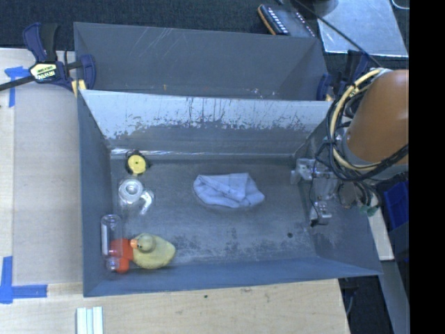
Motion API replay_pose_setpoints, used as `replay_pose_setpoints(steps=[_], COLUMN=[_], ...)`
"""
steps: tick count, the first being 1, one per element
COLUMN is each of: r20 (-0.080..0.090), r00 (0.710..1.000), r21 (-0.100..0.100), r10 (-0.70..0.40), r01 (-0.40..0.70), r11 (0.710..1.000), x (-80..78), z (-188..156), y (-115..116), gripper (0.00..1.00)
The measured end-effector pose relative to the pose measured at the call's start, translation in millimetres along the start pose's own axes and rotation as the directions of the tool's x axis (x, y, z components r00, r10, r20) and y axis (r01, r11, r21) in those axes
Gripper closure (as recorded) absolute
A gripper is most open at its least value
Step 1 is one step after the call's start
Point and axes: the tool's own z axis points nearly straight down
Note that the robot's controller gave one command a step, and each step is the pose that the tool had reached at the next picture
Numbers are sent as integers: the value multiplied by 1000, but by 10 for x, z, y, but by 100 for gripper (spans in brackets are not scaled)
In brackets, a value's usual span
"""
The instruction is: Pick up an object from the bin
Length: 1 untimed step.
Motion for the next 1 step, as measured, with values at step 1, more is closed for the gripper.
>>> replay_pose_setpoints(steps=[1], r20=[9], r00=[1000], r21=[1], r10=[-3], r01=[3], r11=[1000], x=[-17], z=[-46], y=[5], gripper=[0])
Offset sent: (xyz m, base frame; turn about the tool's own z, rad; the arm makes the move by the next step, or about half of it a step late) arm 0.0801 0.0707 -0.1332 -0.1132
